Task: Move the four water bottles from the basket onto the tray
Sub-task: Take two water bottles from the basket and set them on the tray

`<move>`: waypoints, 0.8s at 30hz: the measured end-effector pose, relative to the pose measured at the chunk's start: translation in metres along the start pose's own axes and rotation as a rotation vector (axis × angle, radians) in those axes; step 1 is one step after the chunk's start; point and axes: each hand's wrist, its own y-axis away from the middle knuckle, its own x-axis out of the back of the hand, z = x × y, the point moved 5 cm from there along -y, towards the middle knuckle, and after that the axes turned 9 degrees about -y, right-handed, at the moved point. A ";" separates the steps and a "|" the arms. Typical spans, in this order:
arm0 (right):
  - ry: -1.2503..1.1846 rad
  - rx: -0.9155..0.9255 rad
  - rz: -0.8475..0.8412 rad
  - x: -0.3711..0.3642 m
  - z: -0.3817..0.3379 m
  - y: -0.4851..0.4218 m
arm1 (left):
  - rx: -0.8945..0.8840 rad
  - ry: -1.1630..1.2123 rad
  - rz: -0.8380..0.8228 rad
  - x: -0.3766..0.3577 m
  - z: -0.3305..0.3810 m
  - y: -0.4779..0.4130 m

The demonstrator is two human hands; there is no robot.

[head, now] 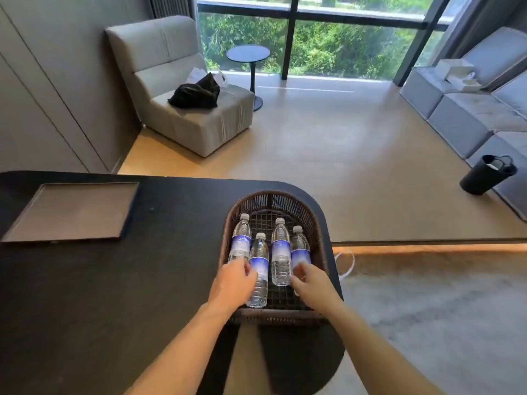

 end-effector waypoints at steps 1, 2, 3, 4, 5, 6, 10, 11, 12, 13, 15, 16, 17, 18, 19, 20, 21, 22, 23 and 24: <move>0.002 -0.005 0.010 0.000 -0.003 -0.013 | -0.003 -0.018 -0.003 0.002 0.001 -0.017; 0.028 -0.029 0.019 0.001 -0.007 -0.025 | 0.004 -0.046 -0.012 0.005 0.003 -0.030; 0.048 -0.034 0.022 0.002 -0.011 -0.037 | 0.009 -0.067 -0.029 0.005 0.004 -0.045; 0.058 -0.056 0.020 0.004 -0.016 -0.047 | 0.021 -0.061 -0.045 0.007 0.007 -0.059; 0.060 -0.062 0.015 0.005 -0.020 -0.058 | 0.014 -0.063 -0.057 0.007 0.009 -0.072; 0.073 -0.074 0.005 0.005 -0.024 -0.068 | -0.002 -0.082 -0.069 0.004 0.012 -0.083; 0.127 -0.109 -0.024 0.008 -0.026 -0.108 | -0.021 -0.156 -0.093 -0.010 0.018 -0.125; 0.135 -0.108 -0.027 0.008 -0.025 -0.118 | -0.016 -0.161 -0.085 -0.014 0.019 -0.134; 0.139 -0.106 -0.034 0.008 -0.024 -0.128 | -0.013 -0.159 -0.075 -0.018 0.018 -0.141; 0.138 -0.110 -0.043 0.008 -0.022 -0.137 | -0.008 -0.157 -0.073 -0.022 0.018 -0.148; 0.147 -0.120 -0.076 0.005 -0.016 -0.155 | 0.008 -0.163 -0.077 -0.029 0.015 -0.161; 0.162 -0.132 -0.092 0.003 -0.012 -0.163 | 0.033 -0.171 -0.083 -0.032 0.012 -0.167; 0.171 -0.144 -0.107 0.001 -0.008 -0.170 | 0.065 -0.185 -0.089 -0.034 0.011 -0.172; 0.186 -0.157 -0.119 -0.002 -0.004 -0.177 | 0.094 -0.210 -0.089 -0.035 0.011 -0.177; 0.200 -0.172 -0.130 -0.004 -0.001 -0.183 | 0.122 -0.251 -0.085 -0.037 0.013 -0.182; 0.212 -0.188 -0.144 -0.006 0.002 -0.187 | 0.152 -0.300 -0.079 -0.038 0.015 -0.186; 0.219 -0.203 -0.159 -0.008 0.004 -0.191 | 0.183 -0.346 -0.077 -0.040 0.018 -0.189; 0.227 -0.215 -0.173 -0.010 0.006 -0.193 | 0.212 -0.382 -0.081 -0.041 0.020 -0.193; 0.234 -0.224 -0.184 -0.011 0.006 -0.195 | 0.238 -0.408 -0.095 -0.043 0.020 -0.197; 0.244 -0.234 -0.193 -0.012 0.006 -0.196 | 0.259 -0.428 -0.116 -0.046 0.020 -0.200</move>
